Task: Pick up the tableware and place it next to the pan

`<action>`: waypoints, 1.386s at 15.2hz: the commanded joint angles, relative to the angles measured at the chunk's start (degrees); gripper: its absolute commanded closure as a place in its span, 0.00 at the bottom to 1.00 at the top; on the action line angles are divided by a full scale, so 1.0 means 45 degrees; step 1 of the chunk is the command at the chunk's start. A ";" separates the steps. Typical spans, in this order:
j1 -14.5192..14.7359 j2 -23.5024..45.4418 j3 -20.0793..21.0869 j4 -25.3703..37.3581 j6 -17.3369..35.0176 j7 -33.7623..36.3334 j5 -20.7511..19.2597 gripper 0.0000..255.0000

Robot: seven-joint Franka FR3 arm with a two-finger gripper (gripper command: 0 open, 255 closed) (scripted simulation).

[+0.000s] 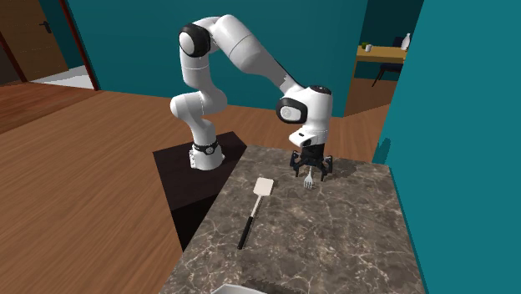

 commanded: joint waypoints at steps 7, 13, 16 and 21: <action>0.0002 -0.0004 0.0002 -0.0006 0.0004 0.0005 0.0000 1.00; -0.0003 0.0002 0.0002 -0.0004 0.0006 0.0002 -0.0003 1.00; -0.0076 -0.0350 0.0092 0.0153 -0.0429 -0.0236 0.0317 1.00; -0.0170 -0.0892 0.0197 0.0472 -0.1176 -0.0595 0.0795 1.00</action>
